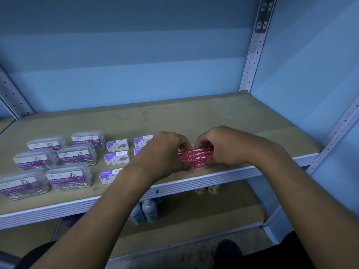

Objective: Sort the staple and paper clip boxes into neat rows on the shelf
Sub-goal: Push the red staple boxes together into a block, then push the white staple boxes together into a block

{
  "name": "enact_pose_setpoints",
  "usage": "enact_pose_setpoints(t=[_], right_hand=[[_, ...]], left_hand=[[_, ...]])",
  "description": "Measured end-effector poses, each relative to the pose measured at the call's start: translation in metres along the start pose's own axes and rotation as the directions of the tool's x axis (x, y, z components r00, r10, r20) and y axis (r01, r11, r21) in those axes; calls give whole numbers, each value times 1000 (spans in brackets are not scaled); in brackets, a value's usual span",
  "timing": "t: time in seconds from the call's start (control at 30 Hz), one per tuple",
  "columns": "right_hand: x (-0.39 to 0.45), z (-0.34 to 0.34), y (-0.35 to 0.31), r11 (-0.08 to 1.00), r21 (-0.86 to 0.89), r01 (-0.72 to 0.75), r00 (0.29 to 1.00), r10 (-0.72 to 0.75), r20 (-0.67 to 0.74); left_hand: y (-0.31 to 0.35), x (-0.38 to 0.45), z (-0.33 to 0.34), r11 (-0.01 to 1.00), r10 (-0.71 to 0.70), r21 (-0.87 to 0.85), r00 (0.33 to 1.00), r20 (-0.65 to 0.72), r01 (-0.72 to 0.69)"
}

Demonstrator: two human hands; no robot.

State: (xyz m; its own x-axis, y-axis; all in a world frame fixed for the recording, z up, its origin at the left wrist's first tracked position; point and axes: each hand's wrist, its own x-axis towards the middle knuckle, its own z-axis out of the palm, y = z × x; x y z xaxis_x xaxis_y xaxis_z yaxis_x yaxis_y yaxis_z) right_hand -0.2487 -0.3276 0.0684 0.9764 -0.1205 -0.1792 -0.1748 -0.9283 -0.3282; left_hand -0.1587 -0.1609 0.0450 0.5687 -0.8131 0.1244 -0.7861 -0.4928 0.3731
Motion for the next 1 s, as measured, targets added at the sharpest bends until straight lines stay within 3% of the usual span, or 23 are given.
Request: enact_pose_setpoints(t=[0.37,0.53,0.73,1.0], right_hand=[[-1,1,-3,1000,-21,12,1000,-12,9],[-4,-12,-14,994,59,97,990,-91,-109],[18,-3,-51,971,86,221,954,-197,-227],[52,20,-86,961,38,275,946,-263,-187]], left_hand=[[-3,0,0,999,44,-24,998,-42,-45],[-17,-18,-30,994,92,-33,981,-173,-99],[-66,-52,-68,988,-29,140,975,-219,61],[-100,-59,-66,972,-110,198,988,-106,129]])
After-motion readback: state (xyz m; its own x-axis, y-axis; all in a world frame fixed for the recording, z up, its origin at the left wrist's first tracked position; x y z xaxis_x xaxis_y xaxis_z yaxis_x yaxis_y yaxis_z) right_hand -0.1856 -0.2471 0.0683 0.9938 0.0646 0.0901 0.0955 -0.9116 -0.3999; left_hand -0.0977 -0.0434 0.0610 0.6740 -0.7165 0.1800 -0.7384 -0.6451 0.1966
